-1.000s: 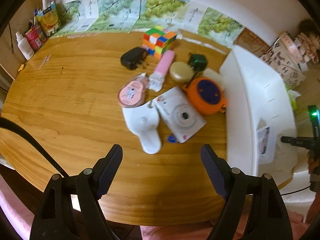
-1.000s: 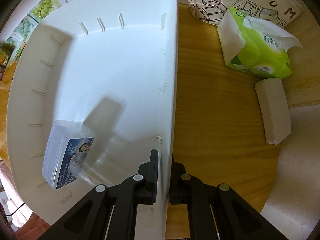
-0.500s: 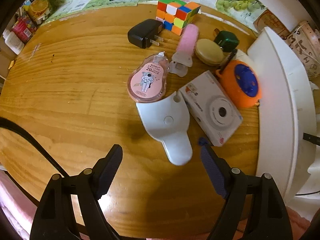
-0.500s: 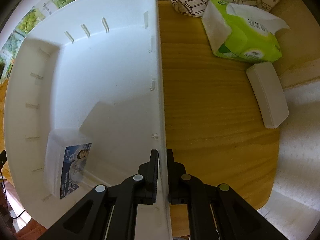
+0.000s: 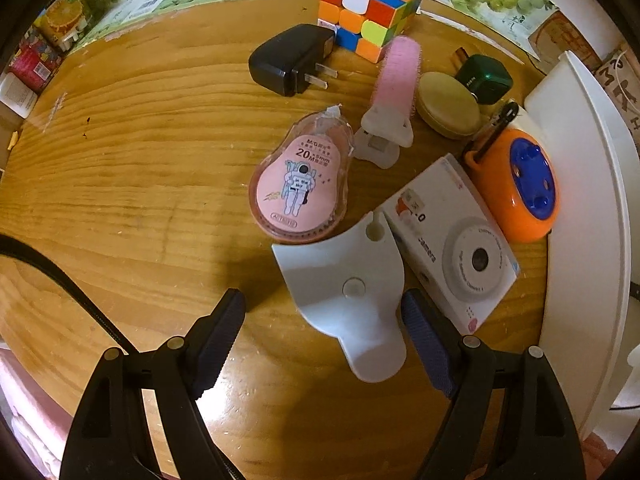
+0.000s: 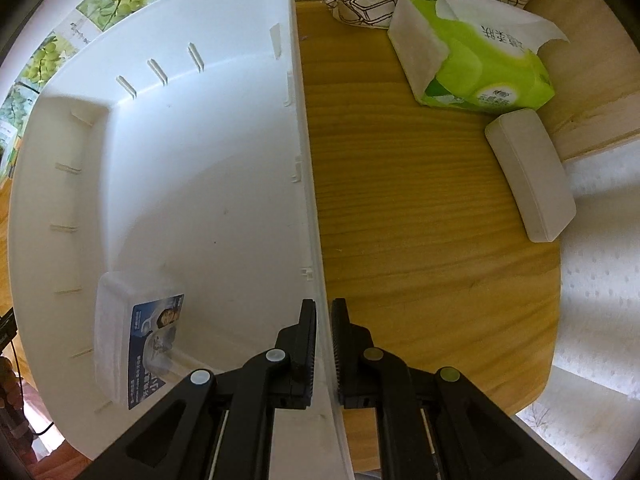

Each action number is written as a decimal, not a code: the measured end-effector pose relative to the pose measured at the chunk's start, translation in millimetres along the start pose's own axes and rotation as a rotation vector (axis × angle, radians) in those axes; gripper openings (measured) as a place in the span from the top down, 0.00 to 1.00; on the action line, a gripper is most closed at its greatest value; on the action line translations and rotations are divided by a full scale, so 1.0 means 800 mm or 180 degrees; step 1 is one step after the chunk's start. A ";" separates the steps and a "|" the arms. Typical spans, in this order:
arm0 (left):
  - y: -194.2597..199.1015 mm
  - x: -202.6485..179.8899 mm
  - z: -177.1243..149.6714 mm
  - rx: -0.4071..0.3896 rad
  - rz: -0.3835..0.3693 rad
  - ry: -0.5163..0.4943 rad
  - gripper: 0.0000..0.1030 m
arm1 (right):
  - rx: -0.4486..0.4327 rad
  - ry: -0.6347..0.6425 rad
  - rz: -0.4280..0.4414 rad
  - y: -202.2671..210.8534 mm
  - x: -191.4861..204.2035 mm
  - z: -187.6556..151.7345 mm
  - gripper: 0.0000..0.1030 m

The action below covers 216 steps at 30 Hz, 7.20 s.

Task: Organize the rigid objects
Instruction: 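Move the left gripper to the white fan-shaped piece and grasp it, then lift the white fan-shaped piece with the left gripper toward the tray, then open the left gripper to drop the fan-shaped piece into the tray, then move the left gripper to the pink tape dispenser and grasp it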

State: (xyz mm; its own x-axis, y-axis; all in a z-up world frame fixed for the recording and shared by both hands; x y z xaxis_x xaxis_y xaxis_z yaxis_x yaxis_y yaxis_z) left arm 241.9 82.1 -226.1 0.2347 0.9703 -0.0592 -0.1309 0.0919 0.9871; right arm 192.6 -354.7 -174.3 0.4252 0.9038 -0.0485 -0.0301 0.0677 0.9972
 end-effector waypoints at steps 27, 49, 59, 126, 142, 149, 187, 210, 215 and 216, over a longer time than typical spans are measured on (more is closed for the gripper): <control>0.003 -0.022 0.013 0.0027 0.0148 -0.0040 0.37 | 0.0015 -0.0069 0.0037 0.010 -0.010 0.004 0.92; 0.043 -0.043 -0.068 -0.0340 0.0100 0.0433 0.37 | -0.0022 0.0227 0.0155 0.018 0.006 -0.005 0.92; 0.082 -0.075 -0.078 -0.0599 0.0179 0.0545 0.37 | -0.0016 0.0559 0.0246 0.022 0.018 -0.014 0.92; 0.177 -0.334 0.012 -0.1517 -0.0094 -0.1090 0.36 | -0.0110 0.1374 0.0223 0.005 0.042 -0.052 0.91; 0.177 -0.247 -0.023 -0.1381 0.0103 -0.0709 0.24 | -0.0026 0.1048 0.0394 0.005 0.020 -0.035 0.92; 0.174 -0.201 -0.035 -0.1286 0.0173 -0.0574 0.23 | -0.0029 0.0897 0.0354 0.003 0.011 -0.032 0.93; 0.079 0.020 0.037 -0.0484 0.0288 -0.0725 0.22 | 0.0151 -0.0138 -0.0084 -0.017 -0.006 -0.018 0.93; -0.006 0.018 0.078 0.0108 0.0105 -0.0967 0.22 | 0.0251 -0.0202 -0.0132 -0.019 -0.018 -0.009 0.92; -0.015 0.012 0.078 0.0179 0.0090 -0.0999 0.23 | 0.0228 -0.0178 -0.0195 -0.023 -0.017 -0.017 0.91; -0.016 0.012 0.078 0.0192 0.0095 -0.0994 0.23 | 0.0224 -0.0176 -0.0203 -0.023 -0.015 -0.018 0.91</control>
State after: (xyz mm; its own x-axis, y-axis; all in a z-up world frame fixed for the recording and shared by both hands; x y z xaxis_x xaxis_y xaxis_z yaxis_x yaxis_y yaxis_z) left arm 306.1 76.6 -229.8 0.5172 0.8558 0.0093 -0.0871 0.0418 0.9953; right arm 175.3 -360.8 -193.2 0.4736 0.8737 -0.1109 0.0614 0.0929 0.9938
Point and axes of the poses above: each gripper's, at about its wrist camera, not at the fingertips, and y roughly against the way its jaws point, x to its left, z to its top, the point moved 4 cm from there along -y, roughly the way its jaws point, and after that the axes turned 13 degrees about -y, right-handed, at the moved point
